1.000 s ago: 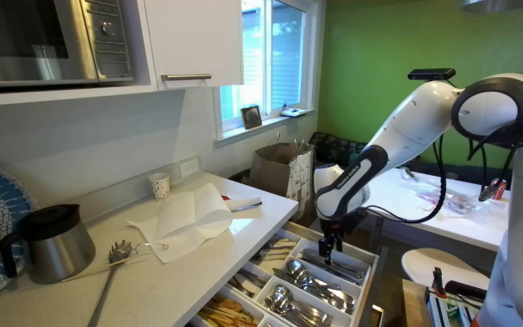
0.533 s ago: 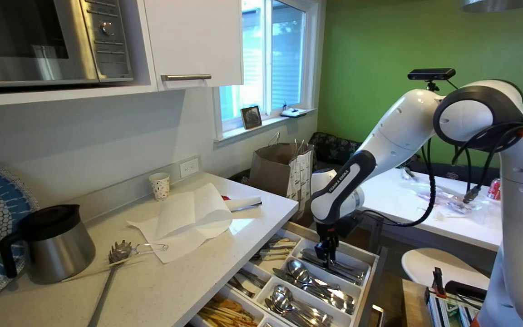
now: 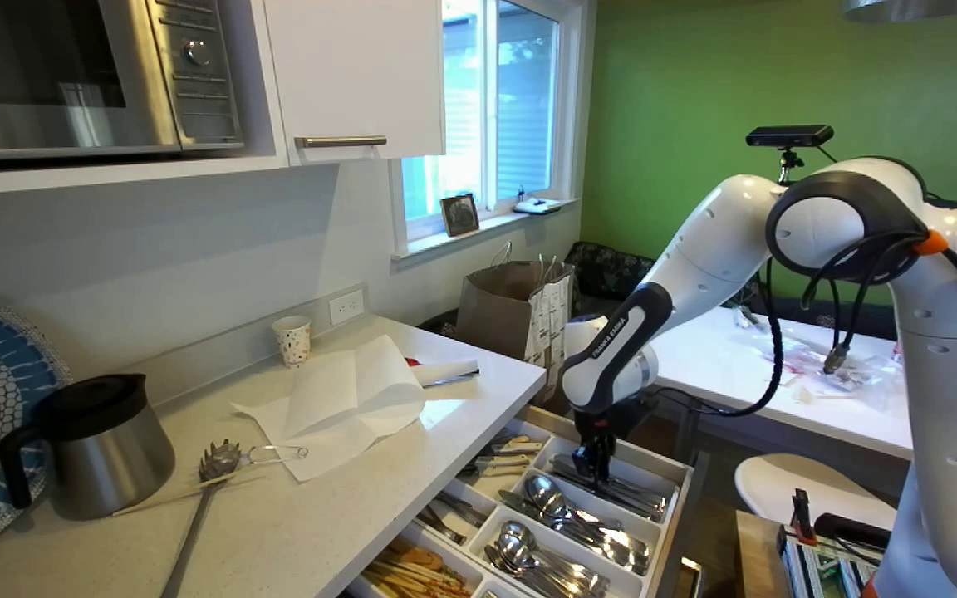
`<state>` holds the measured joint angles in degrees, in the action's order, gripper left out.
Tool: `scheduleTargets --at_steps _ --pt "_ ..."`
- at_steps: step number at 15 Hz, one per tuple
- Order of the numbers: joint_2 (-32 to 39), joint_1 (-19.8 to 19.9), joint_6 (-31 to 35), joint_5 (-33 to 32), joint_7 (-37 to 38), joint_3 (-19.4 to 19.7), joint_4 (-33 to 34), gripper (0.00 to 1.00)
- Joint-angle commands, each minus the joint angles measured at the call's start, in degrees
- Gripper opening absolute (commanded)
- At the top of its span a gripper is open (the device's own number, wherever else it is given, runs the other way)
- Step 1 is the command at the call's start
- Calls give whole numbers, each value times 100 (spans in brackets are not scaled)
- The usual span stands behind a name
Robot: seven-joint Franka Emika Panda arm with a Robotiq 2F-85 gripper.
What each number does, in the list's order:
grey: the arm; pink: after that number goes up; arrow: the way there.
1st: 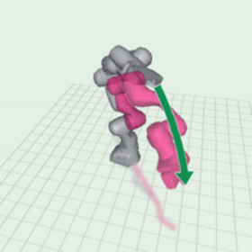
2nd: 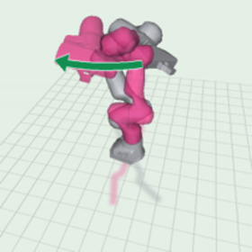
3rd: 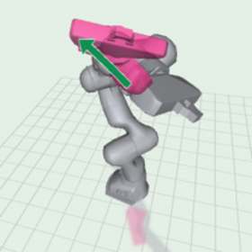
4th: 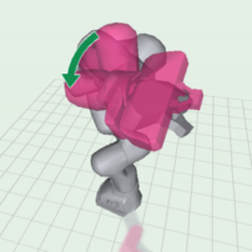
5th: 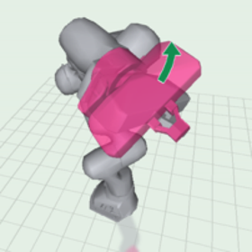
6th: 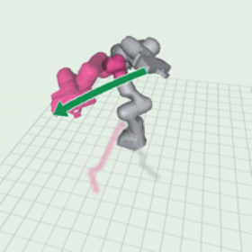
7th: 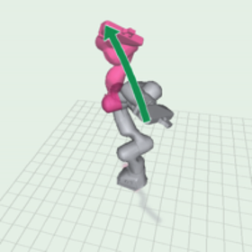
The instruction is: Remove the knife from the drawer
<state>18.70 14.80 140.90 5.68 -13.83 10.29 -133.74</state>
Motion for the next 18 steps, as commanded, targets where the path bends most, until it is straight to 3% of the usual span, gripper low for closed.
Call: scheduleTargets --at_steps 1,6,7,8,13,18 --pt "211 131 14 88 -130 -101 150 40" --pt "333 165 -20 105 -142 -140 235 30" --pt "351 167 -19 97 -136 -145 246 23" --pt "358 171 -24 94 -131 -150 256 25" --pt "317 176 -12 90 -115 -175 233 1" --pt "158 158 -27 67 -97 -172 128 1"
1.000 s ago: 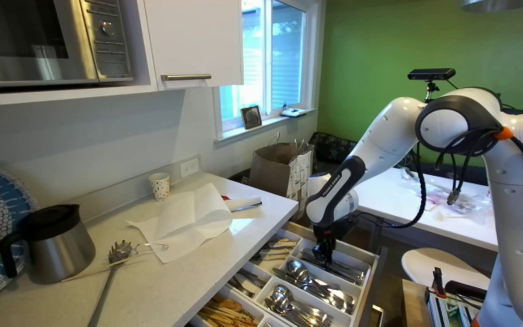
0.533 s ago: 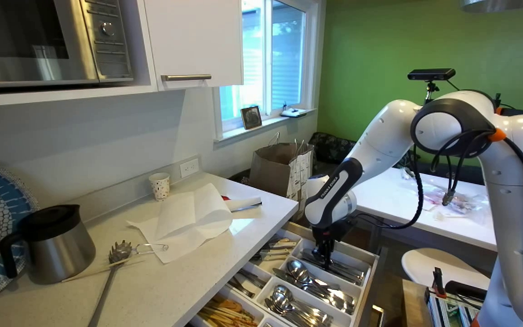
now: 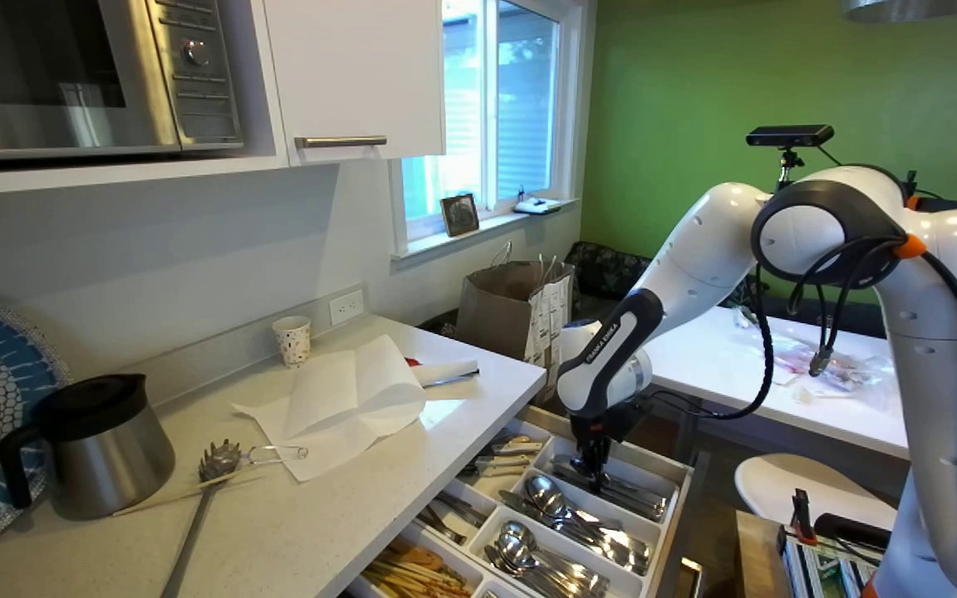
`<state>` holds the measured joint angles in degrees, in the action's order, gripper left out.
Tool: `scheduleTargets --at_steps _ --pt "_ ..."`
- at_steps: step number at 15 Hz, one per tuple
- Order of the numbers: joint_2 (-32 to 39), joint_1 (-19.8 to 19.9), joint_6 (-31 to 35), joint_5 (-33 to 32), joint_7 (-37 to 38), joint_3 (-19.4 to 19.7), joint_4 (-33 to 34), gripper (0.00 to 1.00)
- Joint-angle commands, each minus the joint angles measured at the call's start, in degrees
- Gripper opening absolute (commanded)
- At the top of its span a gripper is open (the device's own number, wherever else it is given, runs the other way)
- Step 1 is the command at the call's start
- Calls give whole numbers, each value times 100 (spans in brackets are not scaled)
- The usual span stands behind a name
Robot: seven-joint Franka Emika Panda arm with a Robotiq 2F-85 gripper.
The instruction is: Remove the knife from the drawer
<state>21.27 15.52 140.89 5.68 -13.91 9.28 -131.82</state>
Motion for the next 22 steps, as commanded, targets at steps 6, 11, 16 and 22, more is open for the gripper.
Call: scheduleTargets --at_steps 6,11,16,22 --pt "-717 71 32 -5 -91 21 -430 1" --pt "-1236 55 -33 13 -135 92 -724 1" --pt "-1877 39 97 132 -367 157 -1074 1" --pt "-2599 -39 187 149 -582 299 -1455 1"
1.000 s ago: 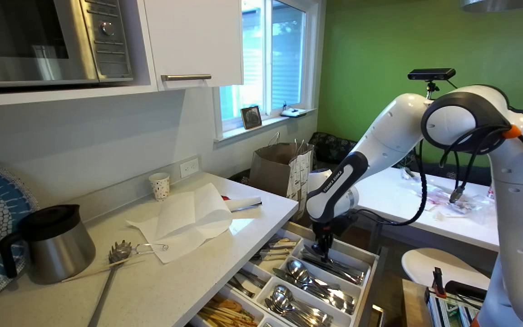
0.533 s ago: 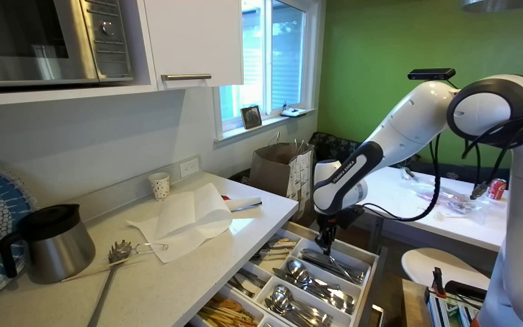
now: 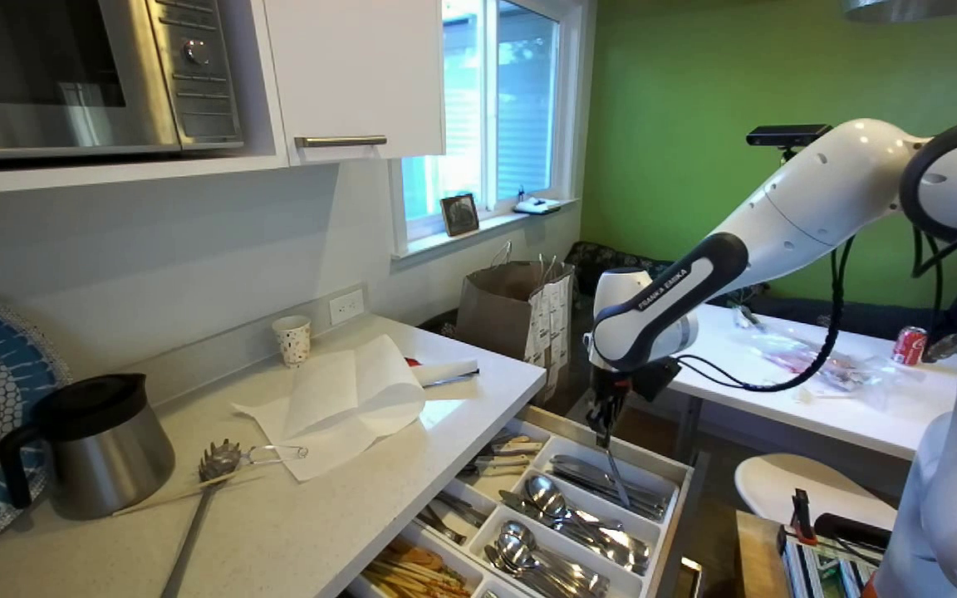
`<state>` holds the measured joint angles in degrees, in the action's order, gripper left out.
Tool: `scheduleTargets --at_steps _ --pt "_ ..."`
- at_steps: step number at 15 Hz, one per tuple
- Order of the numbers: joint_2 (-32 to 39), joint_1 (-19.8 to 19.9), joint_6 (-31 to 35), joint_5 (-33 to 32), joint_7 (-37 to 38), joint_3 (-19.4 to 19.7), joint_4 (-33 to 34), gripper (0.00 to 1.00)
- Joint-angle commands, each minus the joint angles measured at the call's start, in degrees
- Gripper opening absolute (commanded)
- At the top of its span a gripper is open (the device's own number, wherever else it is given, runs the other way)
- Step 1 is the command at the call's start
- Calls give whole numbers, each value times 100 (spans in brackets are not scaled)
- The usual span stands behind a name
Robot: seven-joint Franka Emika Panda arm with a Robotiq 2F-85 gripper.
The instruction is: Remove the knife from the drawer
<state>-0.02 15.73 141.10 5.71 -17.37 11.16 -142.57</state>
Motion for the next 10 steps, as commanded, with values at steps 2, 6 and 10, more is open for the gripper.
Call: scheduleTargets --at_steps 2,6,10 --pt "-690 -84 210 167 -313 162 -501 1" --pt "-1020 -137 317 162 -388 268 -695 1" --pt "-1247 -194 340 123 -420 349 -820 1"
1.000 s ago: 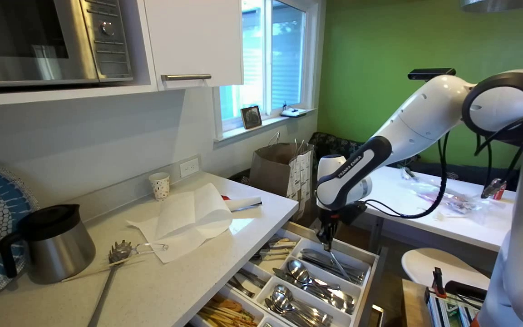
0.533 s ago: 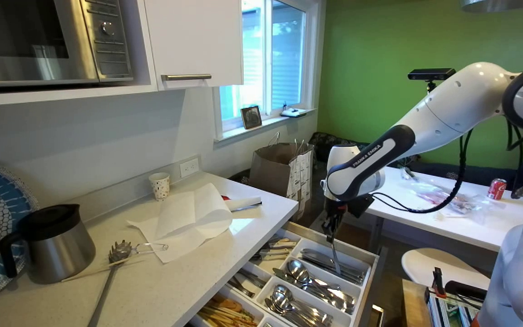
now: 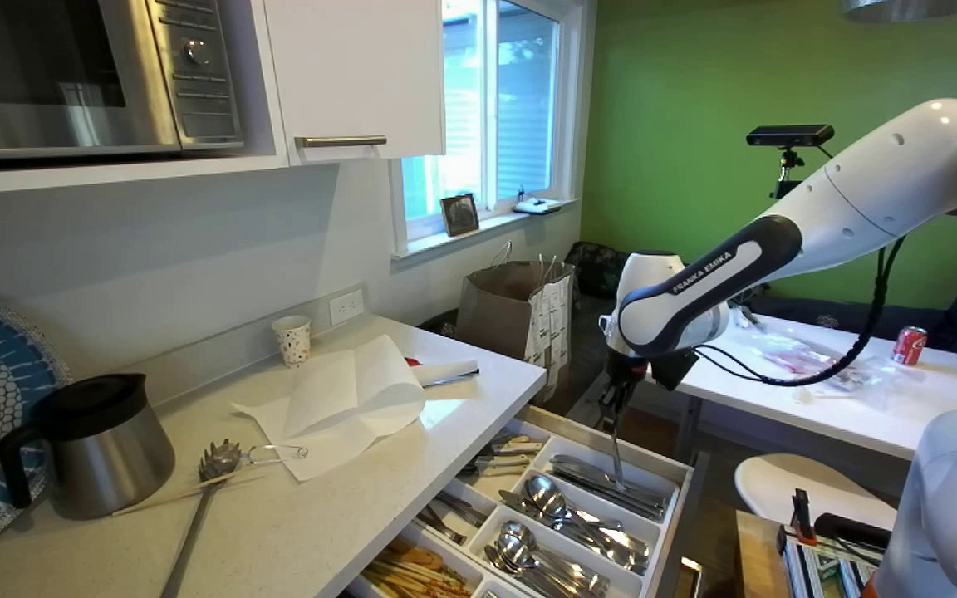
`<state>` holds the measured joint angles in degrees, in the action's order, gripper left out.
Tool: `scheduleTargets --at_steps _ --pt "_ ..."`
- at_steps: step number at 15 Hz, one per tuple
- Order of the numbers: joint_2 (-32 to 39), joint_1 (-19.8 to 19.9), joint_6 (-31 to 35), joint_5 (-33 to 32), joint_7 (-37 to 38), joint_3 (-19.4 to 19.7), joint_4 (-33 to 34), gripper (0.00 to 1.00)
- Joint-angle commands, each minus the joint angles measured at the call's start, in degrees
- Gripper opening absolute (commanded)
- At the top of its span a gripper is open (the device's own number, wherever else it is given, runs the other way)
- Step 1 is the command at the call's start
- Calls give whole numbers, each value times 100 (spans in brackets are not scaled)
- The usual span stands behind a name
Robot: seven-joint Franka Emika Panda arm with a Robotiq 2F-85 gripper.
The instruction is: Remove the knife from the drawer
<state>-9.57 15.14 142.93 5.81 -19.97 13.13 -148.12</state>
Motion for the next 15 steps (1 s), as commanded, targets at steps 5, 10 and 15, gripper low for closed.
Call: scheduleTargets --at_steps 5,10,15 --pt "-753 -357 394 532 -500 358 -472 1" --pt "-1263 -643 -161 945 -937 643 -324 1" --pt "-1358 -736 -1152 1037 -1044 755 50 4"
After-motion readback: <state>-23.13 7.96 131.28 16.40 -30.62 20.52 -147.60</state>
